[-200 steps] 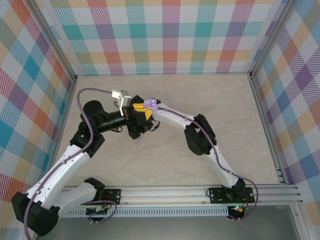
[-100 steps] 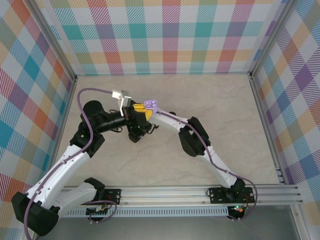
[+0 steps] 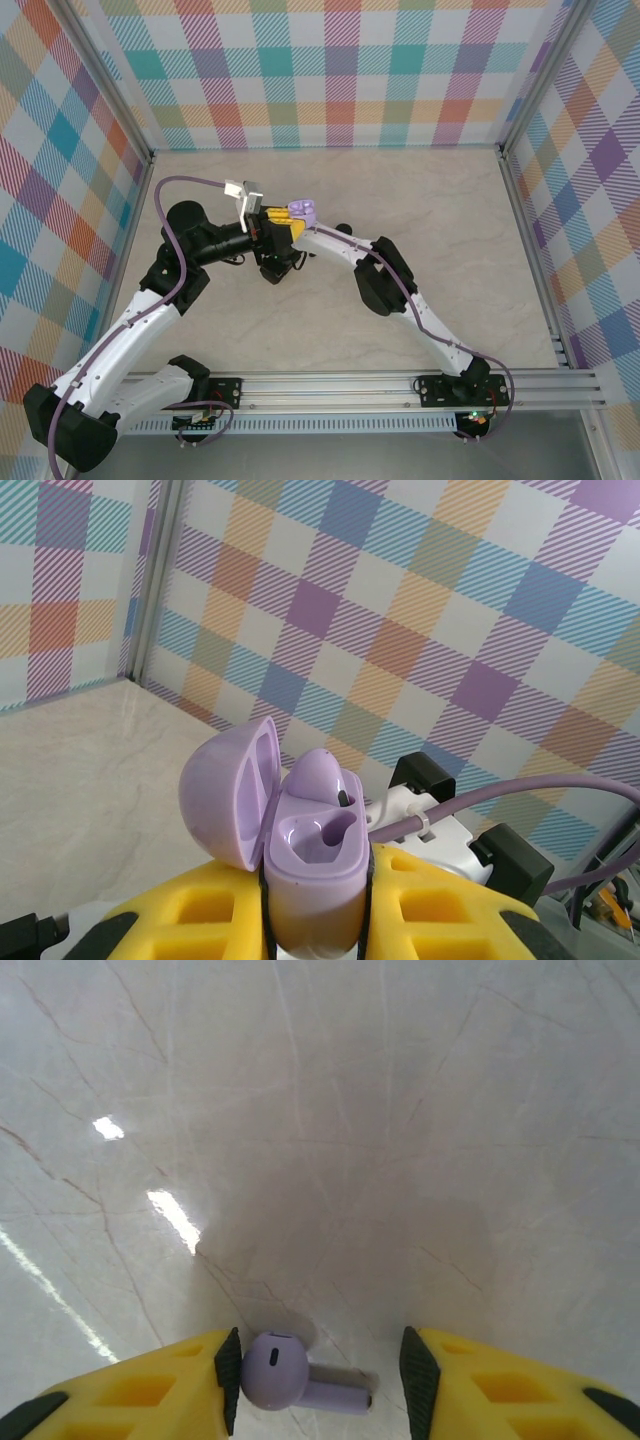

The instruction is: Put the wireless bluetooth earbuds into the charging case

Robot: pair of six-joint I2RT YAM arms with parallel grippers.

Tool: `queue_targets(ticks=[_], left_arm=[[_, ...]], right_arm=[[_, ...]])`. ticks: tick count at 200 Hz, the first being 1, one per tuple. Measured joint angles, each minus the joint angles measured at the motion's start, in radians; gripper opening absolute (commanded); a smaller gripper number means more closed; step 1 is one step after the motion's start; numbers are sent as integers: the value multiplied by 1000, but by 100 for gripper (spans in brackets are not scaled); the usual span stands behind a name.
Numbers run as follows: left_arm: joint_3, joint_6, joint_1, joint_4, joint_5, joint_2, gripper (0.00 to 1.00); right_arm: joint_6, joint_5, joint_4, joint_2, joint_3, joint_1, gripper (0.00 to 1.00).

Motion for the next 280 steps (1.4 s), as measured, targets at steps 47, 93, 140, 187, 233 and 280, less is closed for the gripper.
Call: queue_targets(ticks=[47, 93, 140, 187, 233, 280], left_arm=[[0, 0, 2, 0, 0, 0, 14], [0, -3, 2, 0, 7, 2, 14], [0, -4, 2, 0, 8, 6, 14], [0, -4, 2, 0, 8, 6, 14], [0, -5, 2, 0, 10, 6, 14], [2, -7, 2, 0, 19, 6, 14]], right_arm=[[29, 51, 32, -31, -61, -3, 37], [104, 77, 47, -120, -213, -48, 37], [189, 92, 70, -208, -365, -102, 34], [239, 105, 106, -274, -477, -119, 32], [238, 87, 119, -324, -553, -119, 37], [183, 60, 131, -359, -537, -119, 40]])
